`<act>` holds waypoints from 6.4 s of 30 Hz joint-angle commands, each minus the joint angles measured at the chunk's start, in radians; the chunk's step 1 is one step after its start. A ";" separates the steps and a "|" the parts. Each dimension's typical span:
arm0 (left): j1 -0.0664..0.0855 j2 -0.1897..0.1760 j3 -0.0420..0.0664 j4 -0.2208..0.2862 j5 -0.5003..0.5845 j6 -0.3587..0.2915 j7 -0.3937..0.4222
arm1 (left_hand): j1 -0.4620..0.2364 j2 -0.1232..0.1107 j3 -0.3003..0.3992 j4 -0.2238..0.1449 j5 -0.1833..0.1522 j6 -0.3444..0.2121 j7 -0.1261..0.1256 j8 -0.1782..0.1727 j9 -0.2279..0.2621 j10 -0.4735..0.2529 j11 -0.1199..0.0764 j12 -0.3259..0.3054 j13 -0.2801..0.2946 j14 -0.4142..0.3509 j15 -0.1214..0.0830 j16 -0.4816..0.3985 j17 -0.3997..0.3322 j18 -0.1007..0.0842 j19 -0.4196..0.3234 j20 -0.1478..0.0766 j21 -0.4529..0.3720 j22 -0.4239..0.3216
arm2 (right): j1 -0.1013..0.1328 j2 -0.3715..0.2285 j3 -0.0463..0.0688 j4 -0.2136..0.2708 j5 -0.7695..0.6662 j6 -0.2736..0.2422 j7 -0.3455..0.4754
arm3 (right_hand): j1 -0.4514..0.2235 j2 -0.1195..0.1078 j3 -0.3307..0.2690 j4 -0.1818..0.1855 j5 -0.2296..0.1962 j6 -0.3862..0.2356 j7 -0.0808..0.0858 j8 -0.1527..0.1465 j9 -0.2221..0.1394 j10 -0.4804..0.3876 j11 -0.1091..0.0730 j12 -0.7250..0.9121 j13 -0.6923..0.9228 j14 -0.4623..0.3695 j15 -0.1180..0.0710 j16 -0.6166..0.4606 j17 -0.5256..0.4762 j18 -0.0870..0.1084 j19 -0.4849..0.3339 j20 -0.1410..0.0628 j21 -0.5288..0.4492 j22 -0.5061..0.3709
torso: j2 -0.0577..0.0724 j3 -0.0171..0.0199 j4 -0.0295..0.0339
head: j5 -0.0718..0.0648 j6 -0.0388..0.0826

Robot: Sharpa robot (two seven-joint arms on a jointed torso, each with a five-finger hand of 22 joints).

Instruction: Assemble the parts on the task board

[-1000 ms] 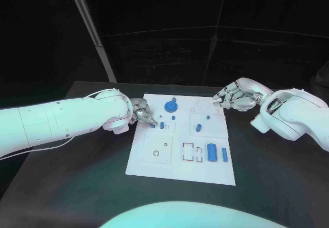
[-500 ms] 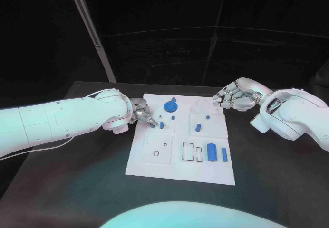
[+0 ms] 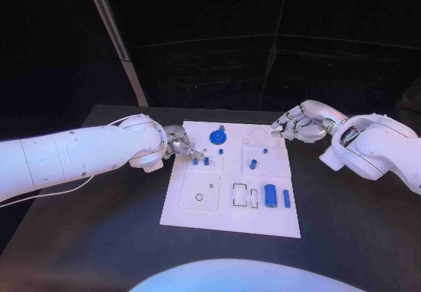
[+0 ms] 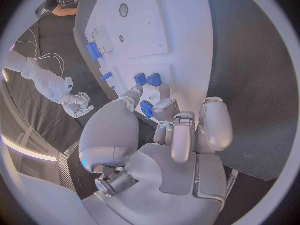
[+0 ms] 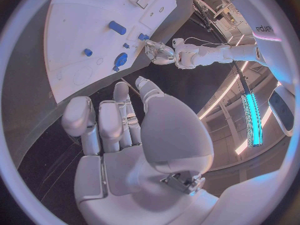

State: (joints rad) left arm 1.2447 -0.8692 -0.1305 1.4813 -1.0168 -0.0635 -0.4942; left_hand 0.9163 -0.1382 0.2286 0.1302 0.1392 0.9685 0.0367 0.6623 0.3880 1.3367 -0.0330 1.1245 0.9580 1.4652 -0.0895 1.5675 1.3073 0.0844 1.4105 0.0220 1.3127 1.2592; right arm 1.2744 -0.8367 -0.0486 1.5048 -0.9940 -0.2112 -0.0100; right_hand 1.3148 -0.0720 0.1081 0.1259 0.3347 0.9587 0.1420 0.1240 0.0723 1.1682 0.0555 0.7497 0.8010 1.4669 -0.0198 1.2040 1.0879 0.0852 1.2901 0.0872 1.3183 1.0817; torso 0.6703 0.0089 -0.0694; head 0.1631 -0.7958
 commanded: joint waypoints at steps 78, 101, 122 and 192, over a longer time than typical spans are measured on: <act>0.003 -0.004 0.001 -0.005 -0.010 0.115 0.001 | 0.264 0.152 -0.290 0.078 -0.023 -0.064 0.023 0.025 -0.078 -0.127 0.021 -0.043 -0.178 0.098 0.016 -0.013 0.228 0.007 -0.014 0.015 -0.066 -0.040 | 0.002 0.006 0.000 -0.010 0.005 0.002 0.008 | 0.000 -0.001 0.001 0.007 0.003 -0.009 0.001 0.005 -0.001 -0.007 -0.003 -0.004 -0.002 0.010 -0.004 -0.004 -0.001 0.017 -0.006 -0.001 -0.005 -0.001 | 0.000 0.0004 -0.0001 | -0.003 -0.007; 0.003 0.011 0.001 -0.004 0.008 0.090 0.002 | 0.338 0.212 -0.231 0.041 -0.017 -0.069 0.015 0.021 -0.077 -0.128 0.013 -0.039 -0.172 0.098 0.010 -0.012 0.230 0.006 -0.013 0.011 -0.061 -0.032 | 0.002 0.006 0.000 -0.009 0.005 0.003 0.009 | 0.000 -0.001 0.001 0.007 0.003 -0.009 0.001 0.005 -0.001 -0.007 -0.003 -0.004 -0.002 0.010 -0.004 -0.004 -0.001 0.017 -0.006 -0.001 -0.005 -0.001 | 0.000 0.0005 0.0013 | -0.005 -0.011; 0.003 0.007 0.001 0.009 0.034 0.094 0.009 | 0.250 0.039 0.391 -0.077 -0.010 -0.072 0.022 -0.001 -0.073 -0.132 0.015 -0.078 -0.204 0.097 0.012 -0.013 0.227 0.006 -0.014 0.011 -0.066 -0.018 | 0.002 0.009 0.000 -0.011 0.006 0.013 0.010 | 0.000 -0.001 0.001 0.007 0.003 -0.009 0.001 0.005 -0.001 -0.007 -0.003 -0.004 -0.002 0.010 -0.004 -0.004 -0.001 0.017 -0.006 -0.001 -0.005 -0.001 | 0.000 0.0008 0.0008 | -0.002 -0.012; 0.171 0.231 -0.075 -0.287 0.148 0.553 -0.038 | 0.001 0.139 0.678 -0.329 0.005 -0.069 0.022 0.042 0.021 -0.079 0.014 -0.038 -0.137 0.101 0.011 -0.006 0.242 0.006 -0.016 0.011 -0.074 0.000 | 0.002 0.024 0.000 -0.016 0.008 0.016 0.014 | 0.002 -0.003 0.000 0.010 0.005 -0.011 0.001 0.007 -0.001 -0.007 -0.003 -0.002 -0.003 0.011 -0.004 -0.005 0.000 0.017 -0.006 -0.001 -0.008 -0.003 | 0.000 0.0001 0.0007 | -0.001 -0.025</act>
State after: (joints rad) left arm 1.4131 -0.6399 -0.2059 1.1953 -0.8115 0.4578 -0.5243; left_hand 0.9246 0.0013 0.7507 -0.0393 0.1403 0.8919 0.0604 0.7004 0.4082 1.2425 -0.0109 1.0842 0.8198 1.4653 -0.0787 1.5596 1.3074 0.1083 1.3893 0.0361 1.2344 1.2587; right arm 1.2742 -0.8138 -0.0490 1.4865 -0.9890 -0.1922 -0.0068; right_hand 1.3147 -0.0720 0.1081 0.1311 0.3346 0.9551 0.1456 0.1239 0.0723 1.1682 0.0555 0.7497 0.7985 1.4669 -0.0198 1.2046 1.0881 0.0852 1.2901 0.0872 1.3144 1.0796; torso 0.6703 0.0090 -0.0687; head 0.1617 -0.8205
